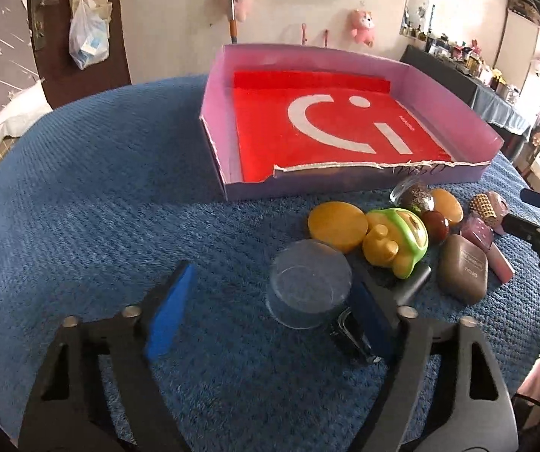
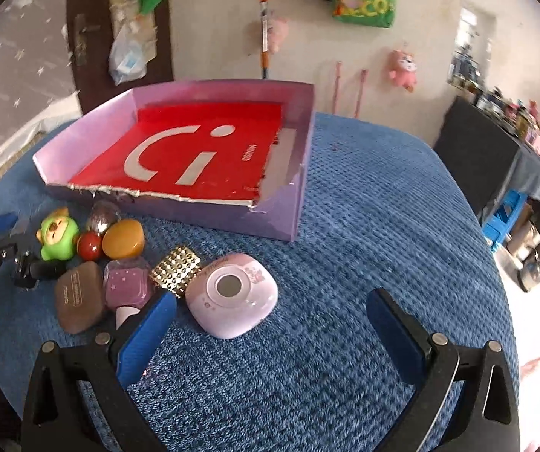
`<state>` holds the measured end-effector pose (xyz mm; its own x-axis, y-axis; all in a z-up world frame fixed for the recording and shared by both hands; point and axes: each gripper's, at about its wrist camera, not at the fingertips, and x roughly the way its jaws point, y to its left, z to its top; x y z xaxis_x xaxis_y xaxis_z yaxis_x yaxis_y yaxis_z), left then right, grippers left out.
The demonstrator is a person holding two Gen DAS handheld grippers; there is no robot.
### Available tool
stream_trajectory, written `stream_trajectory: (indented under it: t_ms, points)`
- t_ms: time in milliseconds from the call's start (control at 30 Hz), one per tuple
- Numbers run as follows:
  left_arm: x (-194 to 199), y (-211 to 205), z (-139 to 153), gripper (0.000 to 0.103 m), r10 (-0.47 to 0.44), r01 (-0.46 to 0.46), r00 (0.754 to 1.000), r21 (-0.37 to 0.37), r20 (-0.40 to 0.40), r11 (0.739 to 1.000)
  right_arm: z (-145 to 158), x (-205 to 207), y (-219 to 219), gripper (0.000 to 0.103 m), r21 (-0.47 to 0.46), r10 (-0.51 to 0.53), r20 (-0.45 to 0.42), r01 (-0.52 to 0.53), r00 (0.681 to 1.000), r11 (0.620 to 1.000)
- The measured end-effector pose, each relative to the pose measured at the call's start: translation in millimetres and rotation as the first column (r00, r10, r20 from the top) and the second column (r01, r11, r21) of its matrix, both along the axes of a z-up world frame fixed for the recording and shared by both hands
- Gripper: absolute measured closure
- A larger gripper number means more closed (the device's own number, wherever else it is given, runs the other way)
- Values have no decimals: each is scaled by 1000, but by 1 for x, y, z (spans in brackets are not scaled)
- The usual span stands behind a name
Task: Organize rigid objects
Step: 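Grasp the clear plastic cup with the left tool while the right tool grasps the pink round device, then carry the cup and pink device into the red-lined pink box with both tools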
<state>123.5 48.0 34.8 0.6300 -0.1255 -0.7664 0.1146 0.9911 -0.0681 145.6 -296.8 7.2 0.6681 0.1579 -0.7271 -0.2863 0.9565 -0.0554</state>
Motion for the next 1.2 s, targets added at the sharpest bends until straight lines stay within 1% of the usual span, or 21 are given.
stream_trajectory:
  t_ms: [33, 67, 133, 167, 200, 233, 267, 300, 333, 367, 533, 767, 933, 1033, 1200]
  points:
    - [2, 0, -1, 36, -6, 6, 1000, -10, -10, 1000, -1, 1, 1, 3, -8, 9, -4, -9, 1000, 1000]
    - [4, 0, -1, 40, -9, 9, 1000, -18, -16, 1000, -4, 4, 3, 5, -14, 22, -13, -22, 1000, 1000]
    - [5, -2, -2, 50, -23, 22, 999, -30, -26, 999, -7, 7, 4, 14, -5, 38, -32, -39, 999, 999]
    - [5, -3, -2, 58, -35, 34, 999, -38, -29, 999, -11, 9, 4, 16, 16, 56, -54, -55, 997, 998]
    - [5, -5, -1, 65, -46, 44, 999, -44, -30, 998, -13, 10, 4, 21, 29, 67, -68, -65, 995, 997]
    - [5, -7, -1, 65, -52, 51, 998, -40, -28, 998, -16, 11, 5, 29, 40, 77, -79, -74, 994, 996]
    - [5, -9, -1, 65, -51, 50, 998, -31, -23, 998, -17, 11, 4, 31, 55, 91, -88, -87, 992, 995]
    - [5, -10, -1, 65, -50, 50, 999, -23, -17, 998, -16, 9, 4, 36, 67, 105, -76, -100, 992, 993]
    - [5, -10, -1, 65, -51, 51, 999, -22, -15, 998, -15, 9, 4, 45, 81, 116, -76, -110, 990, 991]
    - [4, -10, -1, 65, -52, 51, 999, -24, -15, 998, -16, 9, 3, 44, 97, 126, -80, -118, 989, 988]
    - [2, -10, 5, 66, -60, 60, 998, -19, -5, 998, -13, 5, 2, 44, 112, 126, -76, -117, 989, 987]
    - [-2, -7, 22, 66, -55, 56, 998, -30, 39, 998, 9, -3, -1, 44, 126, 119, -24, -115, 993, 985]
    - [-1, -6, 33, 66, -57, 59, 996, -34, 63, 998, 14, -3, 3, 44, 116, 125, -9, -123, 992, 986]
    - [3, -5, 44, 66, -59, 62, 995, -39, 78, 997, 19, -3, 6, 44, 114, 132, 4, -132, 991, 985]
    - [24, -8, 65, 66, -79, 82, 992, -21, 96, 996, 43, 7, 12, 44, 106, 158, 43, -162, 987, 981]
